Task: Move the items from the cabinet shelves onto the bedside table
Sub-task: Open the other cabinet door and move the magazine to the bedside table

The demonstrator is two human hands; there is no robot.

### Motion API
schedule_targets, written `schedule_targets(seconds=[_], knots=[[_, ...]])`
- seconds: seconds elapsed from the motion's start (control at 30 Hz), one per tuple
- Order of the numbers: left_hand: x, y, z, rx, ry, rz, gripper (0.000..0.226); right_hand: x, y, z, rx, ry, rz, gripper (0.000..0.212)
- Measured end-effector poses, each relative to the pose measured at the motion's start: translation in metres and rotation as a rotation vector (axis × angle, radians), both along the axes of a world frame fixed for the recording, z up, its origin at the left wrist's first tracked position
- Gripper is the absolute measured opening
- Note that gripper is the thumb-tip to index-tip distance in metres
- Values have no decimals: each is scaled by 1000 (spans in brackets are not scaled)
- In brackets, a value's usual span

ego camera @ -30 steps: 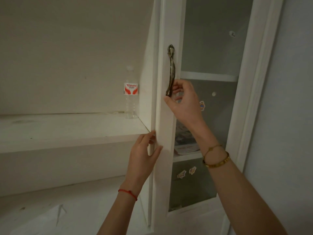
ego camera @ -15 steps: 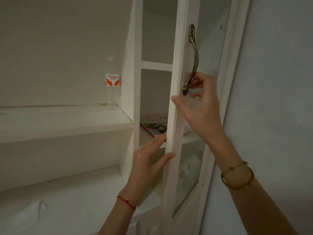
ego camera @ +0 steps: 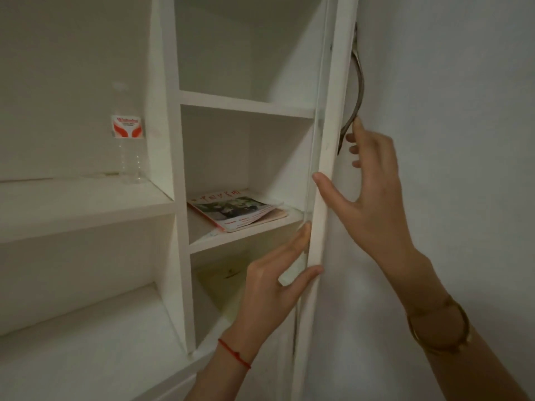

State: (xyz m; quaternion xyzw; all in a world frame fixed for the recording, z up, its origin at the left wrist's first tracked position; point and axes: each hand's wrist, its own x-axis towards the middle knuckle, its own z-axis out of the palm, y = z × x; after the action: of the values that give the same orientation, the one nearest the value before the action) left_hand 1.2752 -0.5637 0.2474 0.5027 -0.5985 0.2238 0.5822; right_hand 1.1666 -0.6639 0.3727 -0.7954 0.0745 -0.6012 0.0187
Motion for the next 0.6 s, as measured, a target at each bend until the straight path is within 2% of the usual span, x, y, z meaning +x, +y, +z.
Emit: schedule_targets(seconds=[0.13,0.4,0.6], knots=[[-24,-22,-1,-10,-53,4,59,-27,-11,-8,-91,20,-155,69],[-65,-77,-2,-75,-154,30,55,-84,-41,-17,-107,30,-393,65],[-94,-118,-7,-56,-54,6,61,-112,-68,-15,-147,84,-576,64]])
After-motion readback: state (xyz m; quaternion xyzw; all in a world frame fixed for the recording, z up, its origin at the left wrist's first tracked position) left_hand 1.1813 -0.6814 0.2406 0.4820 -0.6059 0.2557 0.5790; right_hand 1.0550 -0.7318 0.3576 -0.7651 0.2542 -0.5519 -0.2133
